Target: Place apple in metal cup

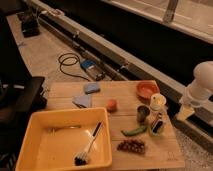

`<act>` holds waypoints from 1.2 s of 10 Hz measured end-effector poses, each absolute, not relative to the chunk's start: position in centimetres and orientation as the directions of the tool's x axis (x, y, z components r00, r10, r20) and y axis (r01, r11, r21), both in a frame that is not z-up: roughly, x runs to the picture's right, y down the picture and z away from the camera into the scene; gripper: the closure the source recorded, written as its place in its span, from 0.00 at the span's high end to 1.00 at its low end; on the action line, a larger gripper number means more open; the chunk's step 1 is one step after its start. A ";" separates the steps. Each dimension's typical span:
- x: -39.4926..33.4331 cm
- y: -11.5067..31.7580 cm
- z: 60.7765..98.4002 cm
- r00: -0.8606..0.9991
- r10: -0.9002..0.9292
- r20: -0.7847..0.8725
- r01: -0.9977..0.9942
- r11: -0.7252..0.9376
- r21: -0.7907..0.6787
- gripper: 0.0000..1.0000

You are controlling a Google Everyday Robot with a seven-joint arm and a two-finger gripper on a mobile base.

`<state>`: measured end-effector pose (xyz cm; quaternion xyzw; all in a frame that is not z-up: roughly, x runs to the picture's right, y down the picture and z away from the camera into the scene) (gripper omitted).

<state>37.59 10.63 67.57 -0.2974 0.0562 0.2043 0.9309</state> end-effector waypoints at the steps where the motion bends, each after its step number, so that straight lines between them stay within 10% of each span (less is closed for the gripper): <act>1: 37.6 10.6 67.6 0.910 0.347 -0.226 -0.414 0.740 -0.531 0.65; 12: 27.6 8.5 68.4 0.969 0.247 -0.002 -0.202 0.788 -0.582 0.65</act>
